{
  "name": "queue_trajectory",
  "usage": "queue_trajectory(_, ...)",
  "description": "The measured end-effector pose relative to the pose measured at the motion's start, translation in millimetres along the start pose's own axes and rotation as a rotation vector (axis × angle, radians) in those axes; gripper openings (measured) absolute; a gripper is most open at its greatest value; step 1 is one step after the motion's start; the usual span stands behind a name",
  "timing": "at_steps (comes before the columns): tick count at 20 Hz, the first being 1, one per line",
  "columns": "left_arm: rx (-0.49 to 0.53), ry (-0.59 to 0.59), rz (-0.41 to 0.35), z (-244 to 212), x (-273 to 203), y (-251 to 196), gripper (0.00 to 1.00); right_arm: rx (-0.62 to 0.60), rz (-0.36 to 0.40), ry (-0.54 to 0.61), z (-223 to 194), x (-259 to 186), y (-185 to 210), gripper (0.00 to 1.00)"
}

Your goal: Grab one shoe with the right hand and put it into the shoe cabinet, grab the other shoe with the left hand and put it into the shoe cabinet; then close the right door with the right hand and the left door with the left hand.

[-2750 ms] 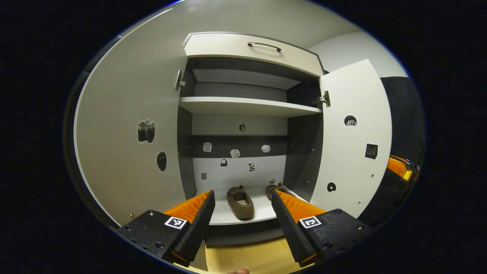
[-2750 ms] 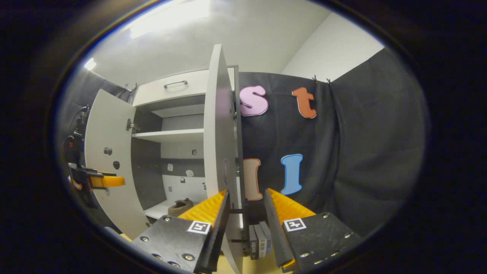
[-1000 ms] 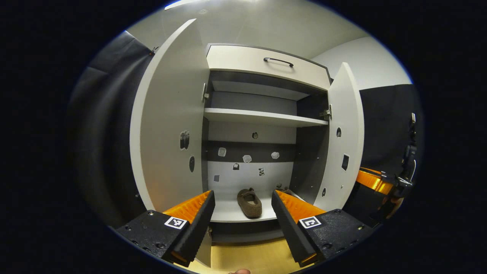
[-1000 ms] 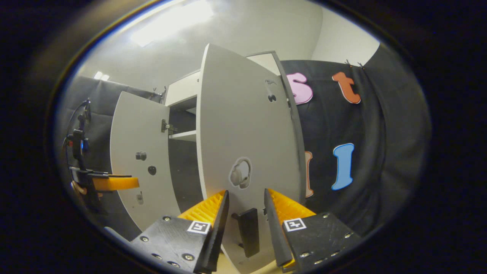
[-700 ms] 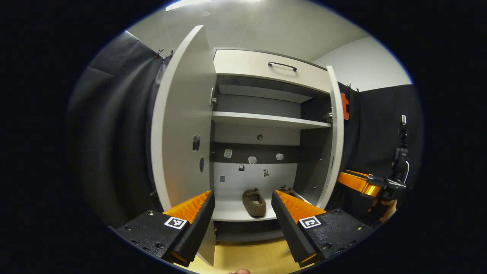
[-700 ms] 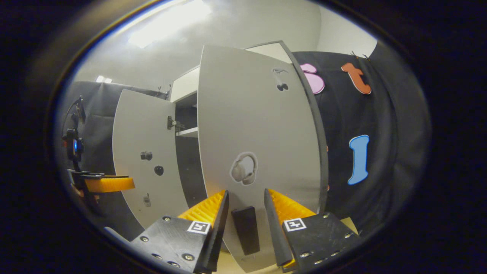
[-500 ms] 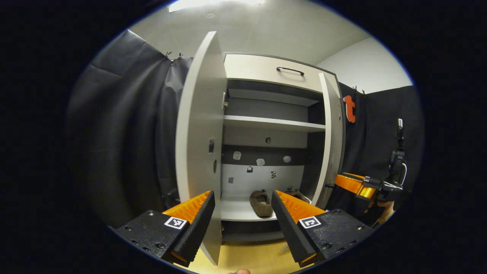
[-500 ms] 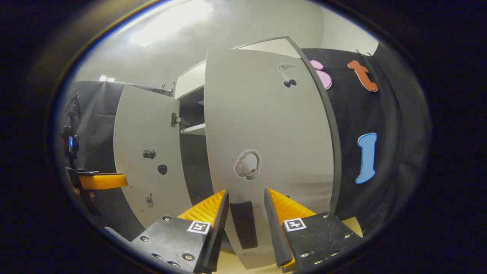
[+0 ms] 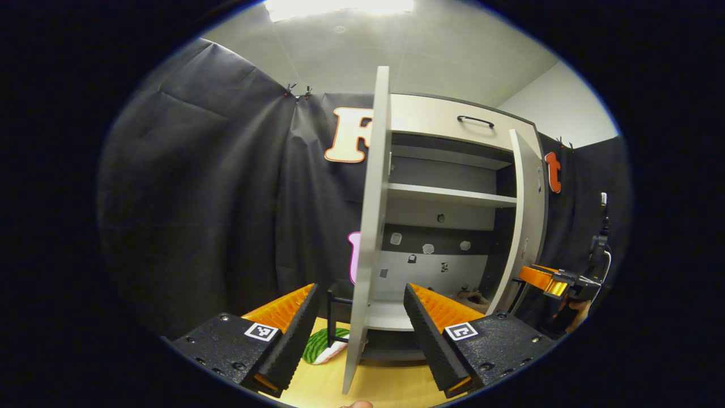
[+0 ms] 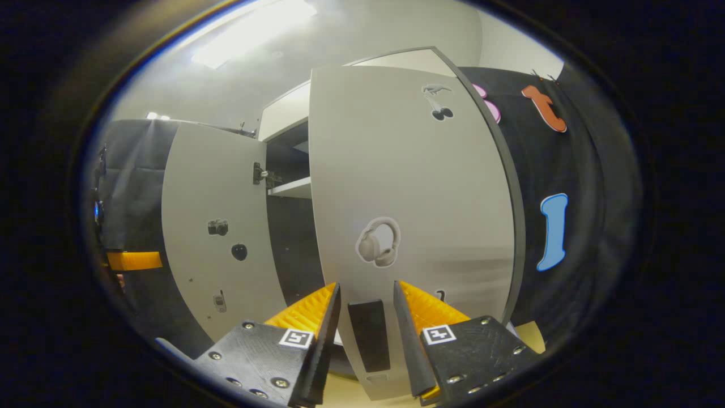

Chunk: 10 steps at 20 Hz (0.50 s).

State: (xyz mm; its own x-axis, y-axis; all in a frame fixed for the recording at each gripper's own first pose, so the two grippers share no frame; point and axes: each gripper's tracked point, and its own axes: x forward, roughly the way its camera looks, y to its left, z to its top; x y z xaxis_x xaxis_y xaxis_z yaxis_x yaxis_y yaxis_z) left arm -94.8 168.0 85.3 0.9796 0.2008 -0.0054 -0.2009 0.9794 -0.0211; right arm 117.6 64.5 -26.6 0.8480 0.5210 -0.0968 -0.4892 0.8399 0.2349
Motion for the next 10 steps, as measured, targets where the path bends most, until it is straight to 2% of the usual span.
queue_trajectory(7,-0.001,-0.001,0.074,-2.2,8.0,40.4,0.90,0.005,0.001,-0.001,1.6,-1.8,1.1,0.49)
queue_trajectory(8,0.000,0.001,0.079,-4.0,12.2,43.7,0.90,0.004,0.003,-0.002,2.4,-1.8,1.7,0.56)
queue_trajectory(10,0.004,0.010,0.083,-7.9,20.5,49.5,0.90,-0.004,0.004,-0.005,3.2,-2.3,1.3,0.56)
